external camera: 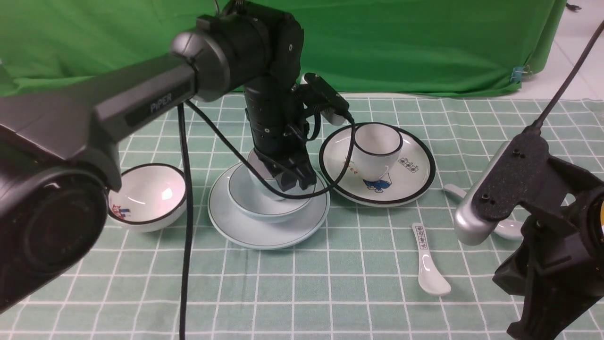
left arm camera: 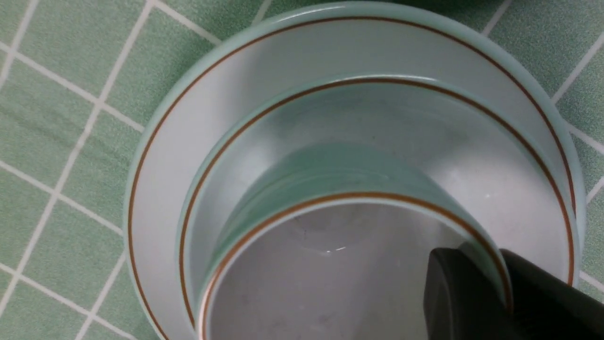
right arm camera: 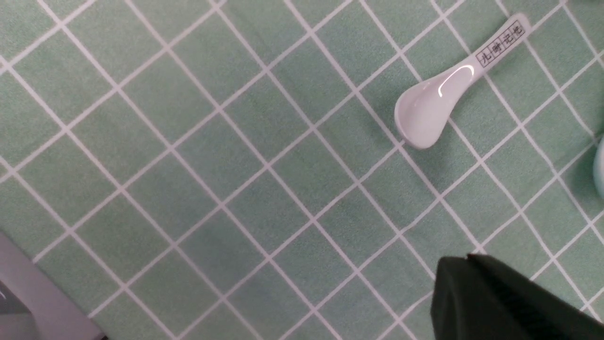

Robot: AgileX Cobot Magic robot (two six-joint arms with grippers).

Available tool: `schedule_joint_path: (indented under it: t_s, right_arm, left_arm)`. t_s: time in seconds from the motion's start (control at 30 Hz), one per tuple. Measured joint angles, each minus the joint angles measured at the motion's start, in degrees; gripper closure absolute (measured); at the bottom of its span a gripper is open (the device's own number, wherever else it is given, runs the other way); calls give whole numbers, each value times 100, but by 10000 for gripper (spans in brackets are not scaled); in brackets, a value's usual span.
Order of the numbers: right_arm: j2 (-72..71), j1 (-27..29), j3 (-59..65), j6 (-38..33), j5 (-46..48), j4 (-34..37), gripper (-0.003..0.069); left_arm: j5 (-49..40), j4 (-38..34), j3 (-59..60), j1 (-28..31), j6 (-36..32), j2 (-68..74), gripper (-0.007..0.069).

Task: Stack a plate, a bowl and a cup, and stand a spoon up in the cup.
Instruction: Use the left arm to put the blue teacup into the blue rice bowl in the middle

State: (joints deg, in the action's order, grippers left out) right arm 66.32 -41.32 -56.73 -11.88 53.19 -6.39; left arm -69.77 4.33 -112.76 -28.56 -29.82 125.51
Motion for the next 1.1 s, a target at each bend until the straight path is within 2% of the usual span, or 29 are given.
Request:
schedule_joint_path:
  t_s: [0.2,0.37,0.57,0.73,0.83,1.1]
  right_arm:
    - [0,0,0,-1,-39,0,564]
    - [0,0,0,-1,-57,0,507]
    - [0,0,0,-1,-109,0,488]
    - [0,0,0,-6,-109,0,485]
    - [0,0,0,-6,-109,0,484]
    - [0,0,0,-18,-109,0,484]
  left_arm:
    - [0,-12,0,0,0,24,529]
    - [-5,5,0,0,-6,-56,512]
    - [-5,-64,0,0,-20,-229,510]
    - [-5,-176,0,0,-7,-235,555]
    - [0,-179,0,0,-9,-235,611]
    - [0,-93,0,20,-22,-235,617]
